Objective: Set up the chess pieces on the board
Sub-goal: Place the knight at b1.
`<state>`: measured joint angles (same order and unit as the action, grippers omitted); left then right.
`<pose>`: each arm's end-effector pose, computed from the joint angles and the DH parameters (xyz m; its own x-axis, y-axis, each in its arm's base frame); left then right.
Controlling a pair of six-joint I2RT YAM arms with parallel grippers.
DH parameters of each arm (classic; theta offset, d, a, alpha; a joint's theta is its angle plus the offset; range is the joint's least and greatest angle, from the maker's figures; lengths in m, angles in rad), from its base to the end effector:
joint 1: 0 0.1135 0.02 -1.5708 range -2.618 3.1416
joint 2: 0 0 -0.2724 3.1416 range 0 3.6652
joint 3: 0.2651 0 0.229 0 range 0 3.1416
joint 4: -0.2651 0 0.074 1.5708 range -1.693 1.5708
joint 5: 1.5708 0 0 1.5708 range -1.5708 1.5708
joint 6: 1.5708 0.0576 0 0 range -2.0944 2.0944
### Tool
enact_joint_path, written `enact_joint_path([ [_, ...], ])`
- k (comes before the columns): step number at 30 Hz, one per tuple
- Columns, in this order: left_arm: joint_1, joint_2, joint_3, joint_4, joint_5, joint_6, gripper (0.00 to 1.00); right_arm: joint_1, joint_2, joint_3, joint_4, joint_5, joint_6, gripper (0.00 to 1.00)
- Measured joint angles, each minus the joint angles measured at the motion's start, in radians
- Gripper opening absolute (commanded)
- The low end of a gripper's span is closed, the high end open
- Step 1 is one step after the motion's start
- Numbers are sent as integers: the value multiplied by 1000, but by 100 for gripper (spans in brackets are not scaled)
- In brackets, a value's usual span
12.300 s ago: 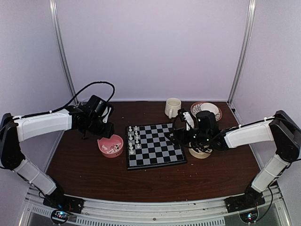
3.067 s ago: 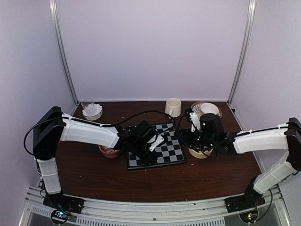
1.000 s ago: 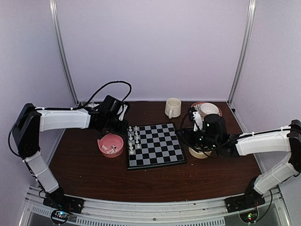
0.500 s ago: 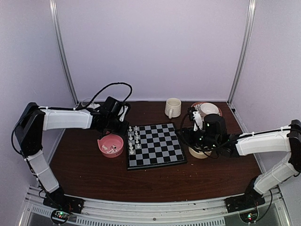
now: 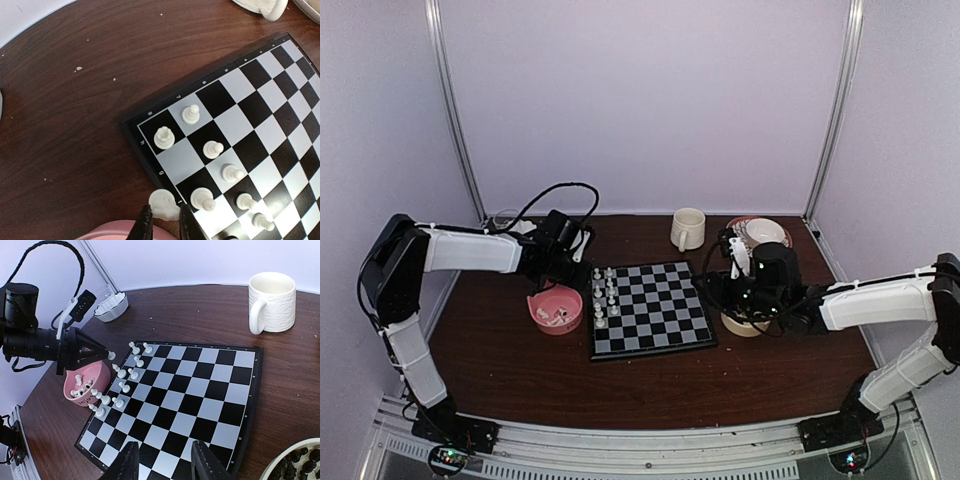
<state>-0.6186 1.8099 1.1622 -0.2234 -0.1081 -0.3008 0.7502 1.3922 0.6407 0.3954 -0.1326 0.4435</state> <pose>0.3144 -0.2162 0.1922 -0.7493 0.1718 -0.6395 0.3119 0.9435 -0.1120 0.2120 0.2080 0.2288 -0.5592 0.0602 -0.8268 -0.5829 0.6807 0.4438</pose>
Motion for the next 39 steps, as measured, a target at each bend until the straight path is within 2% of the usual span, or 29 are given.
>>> enact_joint_path([
  [17,9,91,59,21,5,8,9,0,2,0,2,-2,0,38],
  [39,22,134,86,21,69,8,9,0,2,0,3,-2,-1,38],
])
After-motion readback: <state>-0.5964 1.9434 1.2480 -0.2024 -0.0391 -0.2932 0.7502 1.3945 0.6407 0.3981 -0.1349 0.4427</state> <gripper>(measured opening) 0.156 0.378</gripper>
